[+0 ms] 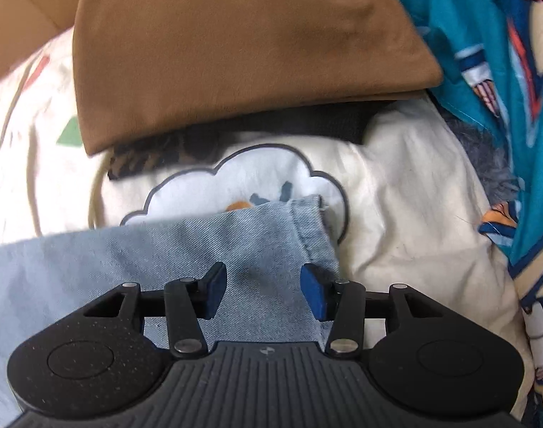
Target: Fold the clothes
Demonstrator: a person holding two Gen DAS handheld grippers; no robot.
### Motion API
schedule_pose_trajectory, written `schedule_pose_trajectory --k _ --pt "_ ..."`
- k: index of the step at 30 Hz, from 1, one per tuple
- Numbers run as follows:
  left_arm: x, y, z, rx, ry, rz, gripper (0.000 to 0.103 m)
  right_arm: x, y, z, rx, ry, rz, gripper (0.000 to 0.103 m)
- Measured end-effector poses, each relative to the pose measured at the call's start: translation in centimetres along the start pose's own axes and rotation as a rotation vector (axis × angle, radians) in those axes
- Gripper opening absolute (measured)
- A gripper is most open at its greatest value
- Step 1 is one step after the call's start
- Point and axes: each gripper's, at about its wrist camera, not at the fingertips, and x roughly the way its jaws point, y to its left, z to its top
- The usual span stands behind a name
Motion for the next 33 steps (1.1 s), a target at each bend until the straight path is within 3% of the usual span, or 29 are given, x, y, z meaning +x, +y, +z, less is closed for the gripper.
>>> schedule_pose_trajectory --k 7,10,12,14,15,19,22,33 --pt "3.4 -0.1 1.3 0.021 0.017 0.049 0.003 -2.1 -1.6 0.3 0.013 -0.010 0.011 0.052" --pt "3.0 -0.3 2.0 0.009 0.029 0.058 0.003 -2.8 -2.7 1.0 0.023 -0.003 0.032 0.053" --pt "1.6 -0.4 2.2 0.001 0.016 0.046 0.012 -3.2 -3.0 1.3 0.037 0.004 0.047 0.053" --pt "-0.1 -0.6 2.2 0.005 -0.005 0.037 0.038 -4.2 -3.6 1.8 0.052 0.001 0.065 0.053" --pt "-1.0 -0.7 2.2 0.010 -0.015 0.034 0.041 -4.6 -3.9 1.8 0.057 -0.005 0.074 0.053" --pt "-4.1 -1.0 2.1 0.043 -0.018 -0.008 0.043 -6.5 -4.9 1.7 0.082 -0.019 0.108 0.054" --pt "-6.7 -1.3 1.8 0.057 -0.025 -0.047 0.051 -8.2 -5.6 1.6 0.089 -0.022 0.152 0.054" --pt "-16.4 -2.0 -0.2 0.110 -0.093 -0.170 0.053 -13.4 -6.9 1.4 0.103 -0.049 0.237 0.055"
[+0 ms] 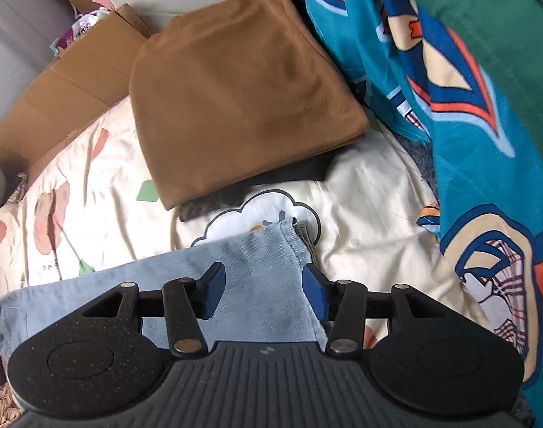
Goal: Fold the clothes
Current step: 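Open the left gripper and lay the waistband on the sheet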
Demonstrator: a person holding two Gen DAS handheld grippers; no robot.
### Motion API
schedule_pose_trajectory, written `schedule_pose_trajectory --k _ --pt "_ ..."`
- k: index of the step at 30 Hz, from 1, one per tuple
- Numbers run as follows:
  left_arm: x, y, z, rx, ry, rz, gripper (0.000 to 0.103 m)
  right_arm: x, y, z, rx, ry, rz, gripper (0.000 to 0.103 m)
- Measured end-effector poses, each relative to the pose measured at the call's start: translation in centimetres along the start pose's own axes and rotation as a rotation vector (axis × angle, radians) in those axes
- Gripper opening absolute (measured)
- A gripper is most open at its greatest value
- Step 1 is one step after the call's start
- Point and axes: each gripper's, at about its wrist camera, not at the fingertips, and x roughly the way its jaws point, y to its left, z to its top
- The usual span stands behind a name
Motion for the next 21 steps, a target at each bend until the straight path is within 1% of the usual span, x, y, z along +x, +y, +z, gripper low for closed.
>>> schedule_pose_trajectory --k 2,3,4,5,8,10,14,16,18,19,20,21 --pt "-1.4 -0.3 0.0 0.014 -0.013 -0.006 0.054 -0.7 0.1 0.0 0.000 -0.005 0.015 0.055" --pt "-2.0 -0.4 0.0 0.018 -0.018 -0.008 0.055 -1.0 0.1 -0.1 -0.001 -0.007 0.023 0.057" --pt "-2.6 -0.6 0.0 0.020 -0.022 -0.011 0.058 -1.2 0.2 -0.1 -0.006 -0.009 0.033 0.061" --pt "-3.0 -0.7 -0.1 0.023 -0.025 -0.012 0.058 -1.2 0.2 -0.2 -0.017 -0.009 0.043 0.062" --pt "-4.1 -1.4 -0.7 0.033 -0.024 -0.002 0.058 -0.7 0.9 -0.6 -0.110 0.029 0.036 0.062" --pt "-4.6 -1.9 -1.2 0.026 -0.018 0.005 0.058 -0.4 0.9 -0.8 -0.137 0.039 0.055 0.062" --pt "-5.4 -3.0 -2.5 0.004 -0.028 -0.010 0.058 -0.4 0.0 -0.7 -0.124 0.021 0.090 0.066" --pt "-5.6 -4.0 -3.1 0.013 -0.027 -0.014 0.059 -0.2 -0.4 -0.8 -0.126 0.018 0.103 0.067" --pt "-5.9 -5.0 -3.8 0.016 -0.033 -0.043 0.059 0.1 -0.8 -1.1 -0.130 0.017 0.118 0.067" --pt "-6.1 -5.6 -4.0 0.019 -0.039 -0.060 0.062 0.3 -1.0 -1.2 -0.130 0.019 0.128 0.067" --pt "-6.2 -6.2 -4.3 0.027 -0.047 -0.069 0.070 0.4 -1.2 -1.4 -0.129 0.023 0.140 0.067" --pt "-6.3 -6.8 -4.6 0.038 -0.056 -0.069 0.073 0.5 -1.4 -1.6 -0.130 0.025 0.152 0.067"
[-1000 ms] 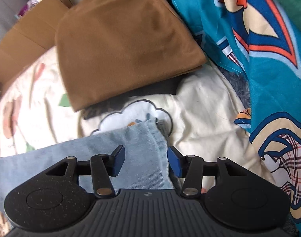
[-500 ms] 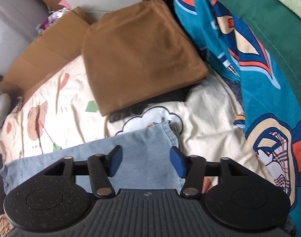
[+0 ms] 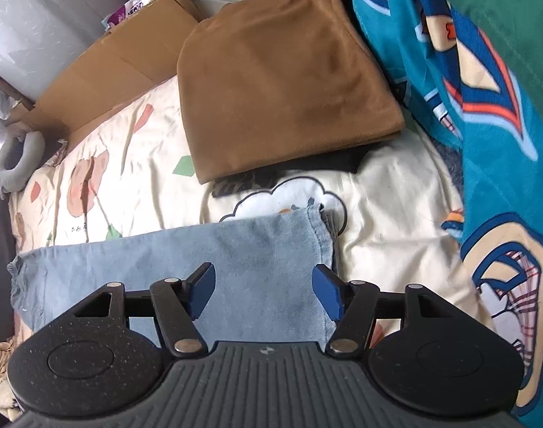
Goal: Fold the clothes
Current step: 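Open the left gripper and lay the waistband on the sheet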
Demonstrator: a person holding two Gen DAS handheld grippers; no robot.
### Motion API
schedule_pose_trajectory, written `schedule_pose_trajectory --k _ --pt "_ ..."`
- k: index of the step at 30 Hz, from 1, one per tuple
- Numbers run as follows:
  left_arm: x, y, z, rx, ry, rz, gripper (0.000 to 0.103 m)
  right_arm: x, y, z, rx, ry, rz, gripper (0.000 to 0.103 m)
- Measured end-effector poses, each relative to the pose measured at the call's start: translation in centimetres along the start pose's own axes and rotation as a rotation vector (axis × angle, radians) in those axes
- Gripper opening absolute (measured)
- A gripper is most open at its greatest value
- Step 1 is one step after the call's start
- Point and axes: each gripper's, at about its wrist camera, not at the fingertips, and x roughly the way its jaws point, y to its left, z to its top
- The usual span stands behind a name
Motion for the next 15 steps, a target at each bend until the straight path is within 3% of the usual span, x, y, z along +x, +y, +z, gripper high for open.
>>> schedule_pose_trajectory --k 7,15 --pt "2.3 -3.4 -2.0 0.074 0.027 -0.014 0.073 1.3 -1.9 -1.6 0.013 -0.018 0.038 0.067" --pt "7.5 -5.9 -4.7 0.074 0.095 -0.016 0.073 3.3 -4.5 -3.4 0.054 -0.040 0.044 0.066"
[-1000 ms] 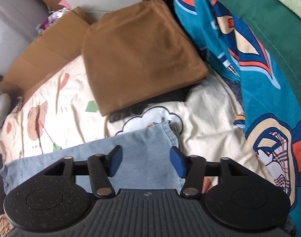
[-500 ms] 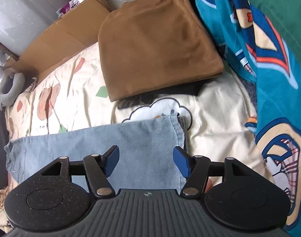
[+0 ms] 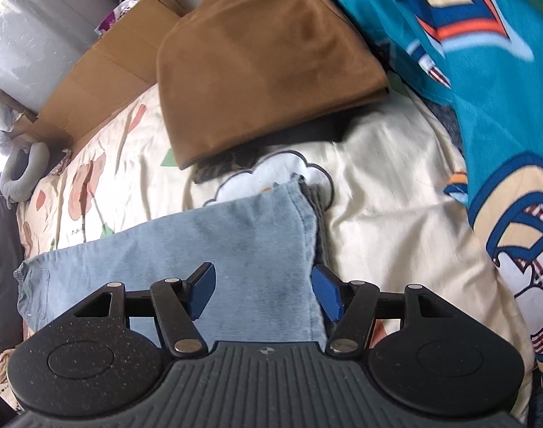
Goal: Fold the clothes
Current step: 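Open the left gripper and lay the waistband on the sheet, then pinch the folded hem edge of the jeans with the right gripper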
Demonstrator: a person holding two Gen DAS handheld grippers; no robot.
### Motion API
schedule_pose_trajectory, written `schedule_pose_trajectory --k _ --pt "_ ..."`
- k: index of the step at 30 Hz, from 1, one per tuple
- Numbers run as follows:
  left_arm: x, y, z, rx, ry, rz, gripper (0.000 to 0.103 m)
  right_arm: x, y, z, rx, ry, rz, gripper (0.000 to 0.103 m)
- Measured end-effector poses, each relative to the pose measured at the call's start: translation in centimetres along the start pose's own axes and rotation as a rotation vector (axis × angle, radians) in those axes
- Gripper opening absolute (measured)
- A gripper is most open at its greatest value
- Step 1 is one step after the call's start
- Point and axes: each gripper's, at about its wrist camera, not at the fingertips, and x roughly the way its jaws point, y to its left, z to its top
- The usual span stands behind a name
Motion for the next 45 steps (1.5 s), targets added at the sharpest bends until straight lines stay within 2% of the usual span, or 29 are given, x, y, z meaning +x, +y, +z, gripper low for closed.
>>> schedule_pose_trajectory --k 6,13,26,27,30,31,34,42,45 --pt "3.7 -2.0 -0.8 0.000 0.050 -0.024 0.073 1.7 -2.2 -0.8 0.022 -0.005 0.004 0.066" --pt "7.3 -4.1 -2.1 0.050 0.111 -0.060 0.073 4.8 -3.8 -1.2 0.032 0.041 0.036 0.066" --pt "11.8 -4.2 -4.5 0.044 0.198 -0.075 0.073 9.0 -4.7 -0.8 0.033 0.124 0.062 0.065" --pt "12.0 -4.3 -4.7 0.045 0.203 -0.074 0.073 9.2 -4.5 -0.7 0.016 0.133 0.050 0.062" --pt "12.4 -4.1 -5.1 0.042 0.212 -0.074 0.073 9.4 -4.0 -0.2 -0.009 0.158 0.012 0.042" --pt "12.4 -4.0 -5.2 0.039 0.214 -0.074 0.073 9.4 -3.9 0.0 -0.011 0.166 0.004 0.029" --pt "12.5 -3.8 -5.4 0.029 0.214 -0.073 0.073 9.0 -4.0 0.3 -0.021 0.180 -0.009 0.019" --pt "12.6 -3.7 -6.1 0.027 0.215 -0.080 0.073 7.8 -2.9 0.7 -0.072 0.190 -0.017 0.016" --pt "12.6 -3.8 -6.4 0.032 0.216 -0.081 0.073 8.0 -3.3 0.6 -0.055 0.183 -0.025 0.021"
